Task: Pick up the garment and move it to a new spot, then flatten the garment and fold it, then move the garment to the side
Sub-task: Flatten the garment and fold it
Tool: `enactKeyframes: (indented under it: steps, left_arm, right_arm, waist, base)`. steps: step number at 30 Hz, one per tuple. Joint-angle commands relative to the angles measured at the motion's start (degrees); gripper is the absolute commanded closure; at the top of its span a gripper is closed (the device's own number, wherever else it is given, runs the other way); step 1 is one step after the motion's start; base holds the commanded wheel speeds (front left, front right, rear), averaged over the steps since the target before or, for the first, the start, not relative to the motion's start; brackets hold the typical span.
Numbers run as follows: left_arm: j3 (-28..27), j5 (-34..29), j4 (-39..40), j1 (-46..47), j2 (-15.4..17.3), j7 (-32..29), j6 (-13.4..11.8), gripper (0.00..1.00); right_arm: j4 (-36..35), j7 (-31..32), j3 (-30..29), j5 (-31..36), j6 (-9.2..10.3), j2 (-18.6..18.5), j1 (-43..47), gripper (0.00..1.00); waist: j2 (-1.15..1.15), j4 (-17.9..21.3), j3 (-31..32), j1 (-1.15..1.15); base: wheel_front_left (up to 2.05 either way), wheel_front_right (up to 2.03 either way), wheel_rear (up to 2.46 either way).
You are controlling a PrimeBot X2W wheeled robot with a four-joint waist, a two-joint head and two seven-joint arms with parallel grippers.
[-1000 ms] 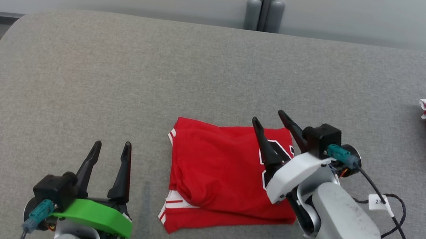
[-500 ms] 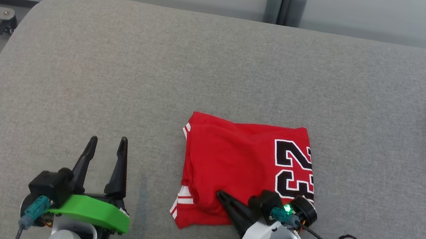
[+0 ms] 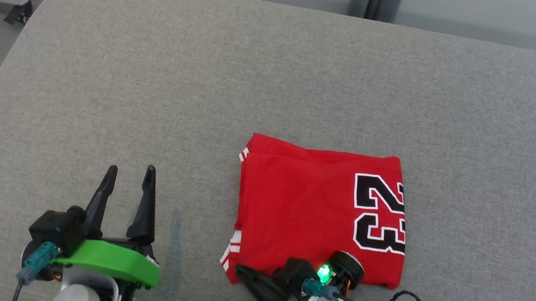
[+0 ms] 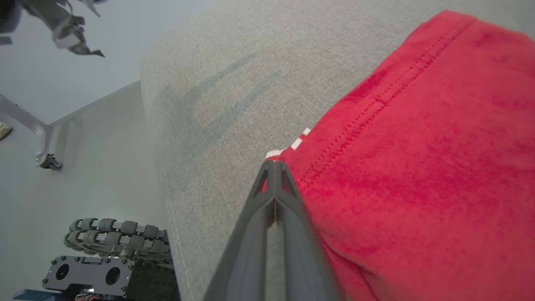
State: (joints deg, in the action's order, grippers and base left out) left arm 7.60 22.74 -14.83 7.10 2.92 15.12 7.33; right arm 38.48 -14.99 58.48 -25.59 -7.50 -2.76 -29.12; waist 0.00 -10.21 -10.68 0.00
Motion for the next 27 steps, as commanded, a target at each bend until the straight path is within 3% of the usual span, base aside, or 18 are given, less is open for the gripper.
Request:
enactKeyframes:
  steps: [1,5,9,10,11,13,14,15,20,27]
  left_arm:
    - [-0.3,0.3,0.1,0.8,0.0,0.0,0.3,0.00]
    - [-0.5,0.3,0.2,1.1,0.0,0.0,0.3,0.00]
    - [-0.8,-0.7,1.2,1.0,0.0,0.0,0.1,0.00]
    - [-0.7,-0.8,1.4,1.0,0.0,0.0,0.1,0.00]
    - [-0.5,-0.7,1.6,0.9,0.0,0.0,0.1,0.00]
    - [-0.1,-0.8,2.0,0.7,0.0,0.0,0.0,0.00]
    - [0.1,-0.8,2.2,0.4,0.0,0.0,-0.2,0.00]
    - [0.1,-0.9,2.2,0.3,0.0,0.0,-0.4,0.00]
    - [0.2,-1.0,2.2,-0.9,0.0,0.0,-0.9,0.00]
    - [0.3,-1.4,1.6,-3.4,0.0,0.0,-1.3,0.00]
  right_arm:
    - [-0.1,-0.2,0.9,0.6,0.03,-0.3,-0.5,1.00]
    - [-3.8,-0.2,-1.7,0.0,0.03,-0.3,-1.1,1.00]
    - [-8.8,-0.2,-9.8,1.4,0.03,-0.3,-0.1,1.00]
    - [-9.8,-0.2,-12.0,2.0,0.03,-0.3,0.2,0.94]
    - [-10.8,-0.2,-14.7,2.8,0.03,-0.3,0.7,0.87]
    - [-12.4,-0.2,-19.6,4.5,0.03,-0.3,1.4,0.62]
    - [-13.8,-0.3,-23.9,6.3,0.03,-0.2,2.3,0.07]
    - [-14.4,-0.2,-26.0,6.8,0.03,-0.3,2.7,0.00]
    - [-17.1,-0.2,-36.9,10.5,0.03,-0.2,6.2,0.00]
    - [-19.3,-0.2,-46.9,12.0,0.03,-0.2,12.7,0.00]
  waist:
    - [0.00,0.3,0.0,0.00]
    - [0.00,1.4,0.3,0.00]
    - [0.00,2.7,1.0,0.00]
    - [0.00,3.0,1.1,0.00]
    - [0.00,3.3,1.4,0.00]
    - [0.00,4.0,2.0,0.00]
    - [0.00,4.6,2.6,0.00]
    - [0.00,4.8,2.8,0.00]
    - [0.00,6.3,4.2,0.00]
    - [0.00,7.9,6.1,0.00]
  base:
    - [0.00,0.00,0.00]
    - [0.00,0.00,0.00]
    - [0.00,0.00,0.00]
    - [0.00,0.00,0.00]
    - [0.00,0.00,0.00]
    - [0.00,0.00,0.00]
    - [0.00,0.00,0.00]
    - [0.00,0.00,0.00]
    - [0.00,0.00,0.00]
    - [0.00,0.00,0.00]
